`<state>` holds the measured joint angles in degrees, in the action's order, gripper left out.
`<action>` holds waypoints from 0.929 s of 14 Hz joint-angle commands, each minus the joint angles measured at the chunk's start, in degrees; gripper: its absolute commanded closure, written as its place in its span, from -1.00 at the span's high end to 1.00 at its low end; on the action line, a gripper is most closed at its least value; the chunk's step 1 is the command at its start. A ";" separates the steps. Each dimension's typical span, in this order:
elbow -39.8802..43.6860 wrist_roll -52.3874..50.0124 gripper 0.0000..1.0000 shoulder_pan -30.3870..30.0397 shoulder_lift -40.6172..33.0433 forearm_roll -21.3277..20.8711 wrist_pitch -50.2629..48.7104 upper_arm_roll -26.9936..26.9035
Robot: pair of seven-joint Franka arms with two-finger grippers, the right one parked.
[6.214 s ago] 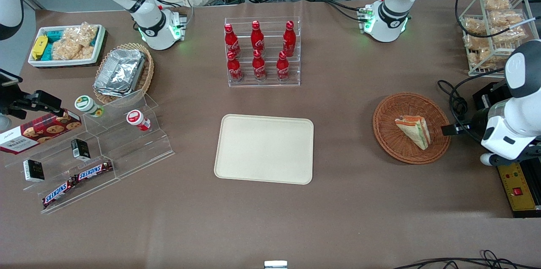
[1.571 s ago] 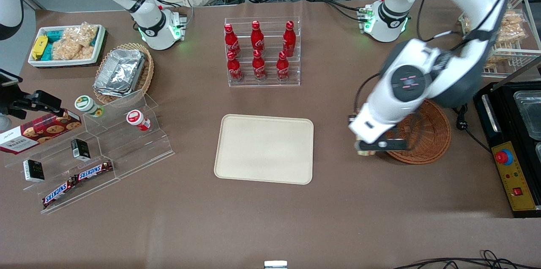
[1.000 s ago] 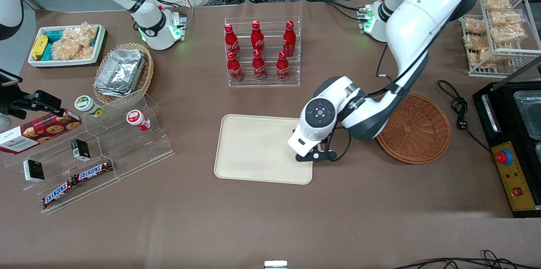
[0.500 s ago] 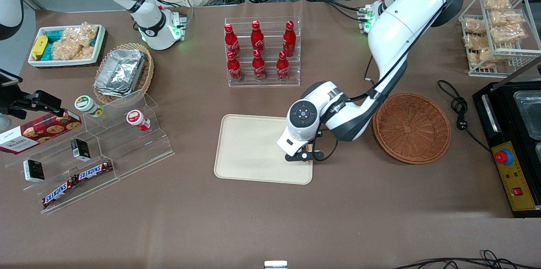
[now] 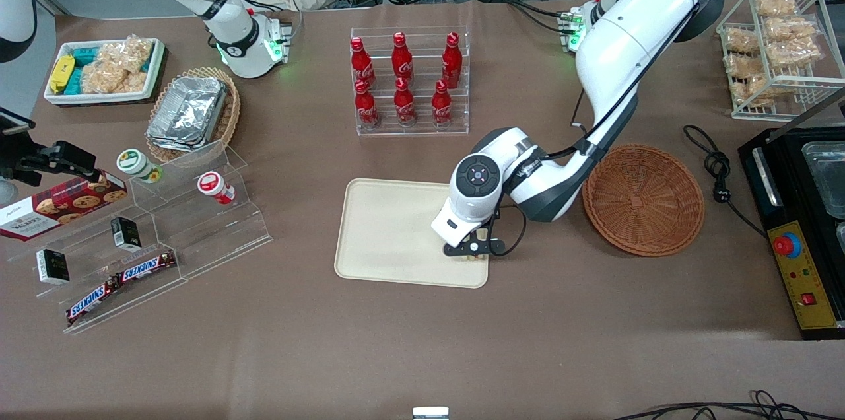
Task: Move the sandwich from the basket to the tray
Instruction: 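Carry the sandwich over the beige tray and lower it onto it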
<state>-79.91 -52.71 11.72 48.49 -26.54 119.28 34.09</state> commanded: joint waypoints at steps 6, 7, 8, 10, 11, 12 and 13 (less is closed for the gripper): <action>1.43 2.44 0.62 -0.03 0.55 -0.26 0.69 -0.08; 1.51 2.35 0.68 -0.03 0.38 -0.26 0.69 -0.08; 1.51 2.35 0.86 -0.21 0.12 -0.18 0.60 -0.08; 1.52 2.52 0.91 -1.26 -0.85 -0.17 -0.10 0.10; 1.25 2.87 0.93 -2.05 -2.25 -0.09 -0.80 0.10; 1.25 2.96 0.95 -3.01 -3.48 0.26 -2.81 0.27; 1.25 2.96 0.96 -3.63 -5.23 0.35 -4.74 0.27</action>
<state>-78.35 -50.54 9.69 47.14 -26.54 118.35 34.09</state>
